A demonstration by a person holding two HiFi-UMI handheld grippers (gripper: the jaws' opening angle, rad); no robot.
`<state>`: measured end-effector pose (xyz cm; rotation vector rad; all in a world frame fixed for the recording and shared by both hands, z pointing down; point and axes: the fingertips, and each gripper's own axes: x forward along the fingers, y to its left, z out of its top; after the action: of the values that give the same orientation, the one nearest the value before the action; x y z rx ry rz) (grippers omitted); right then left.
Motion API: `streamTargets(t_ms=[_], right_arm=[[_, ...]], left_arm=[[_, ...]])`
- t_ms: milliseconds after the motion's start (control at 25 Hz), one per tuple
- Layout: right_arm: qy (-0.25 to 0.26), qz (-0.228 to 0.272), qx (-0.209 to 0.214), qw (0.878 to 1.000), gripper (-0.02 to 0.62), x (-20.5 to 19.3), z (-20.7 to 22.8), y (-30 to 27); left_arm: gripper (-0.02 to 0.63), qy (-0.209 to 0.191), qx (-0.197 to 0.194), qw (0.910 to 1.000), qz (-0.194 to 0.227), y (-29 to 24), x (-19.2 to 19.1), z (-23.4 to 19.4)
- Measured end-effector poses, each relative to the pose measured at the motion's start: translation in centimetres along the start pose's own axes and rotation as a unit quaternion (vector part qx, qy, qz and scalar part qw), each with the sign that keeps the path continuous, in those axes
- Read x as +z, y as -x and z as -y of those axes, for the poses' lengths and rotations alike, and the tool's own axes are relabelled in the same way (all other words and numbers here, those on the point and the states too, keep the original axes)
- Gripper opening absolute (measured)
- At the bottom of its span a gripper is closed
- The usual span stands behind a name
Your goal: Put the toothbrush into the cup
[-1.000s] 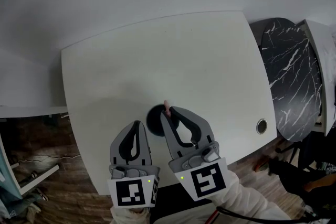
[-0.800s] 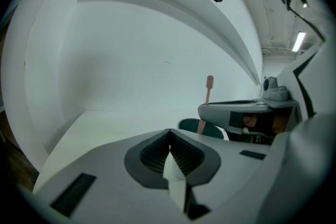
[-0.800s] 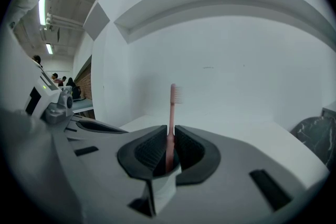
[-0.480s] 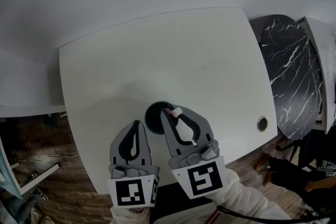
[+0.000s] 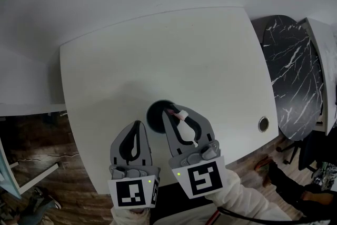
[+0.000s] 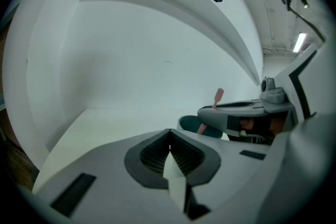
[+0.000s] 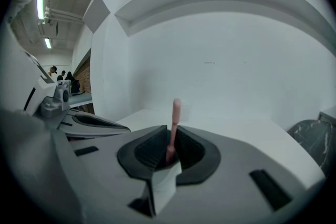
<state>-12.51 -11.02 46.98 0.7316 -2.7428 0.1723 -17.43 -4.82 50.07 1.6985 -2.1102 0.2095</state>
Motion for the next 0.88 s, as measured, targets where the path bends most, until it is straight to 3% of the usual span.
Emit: streamTargets(t_ms=[200,880], right_arm=[[0.013,-0.015,0.0,1.0,0.051,-0.2,0.0,0.0],[-0.004,0.006,-0.007,1.0,0.051,1.1,0.6,0.6]], left_arm=[[0.009,0.001,0.0,1.0,0.001,0.1,0.1,0.1],[0.009,-0.004,0.001,1.0,0.007,0.3,1.0,0.0]])
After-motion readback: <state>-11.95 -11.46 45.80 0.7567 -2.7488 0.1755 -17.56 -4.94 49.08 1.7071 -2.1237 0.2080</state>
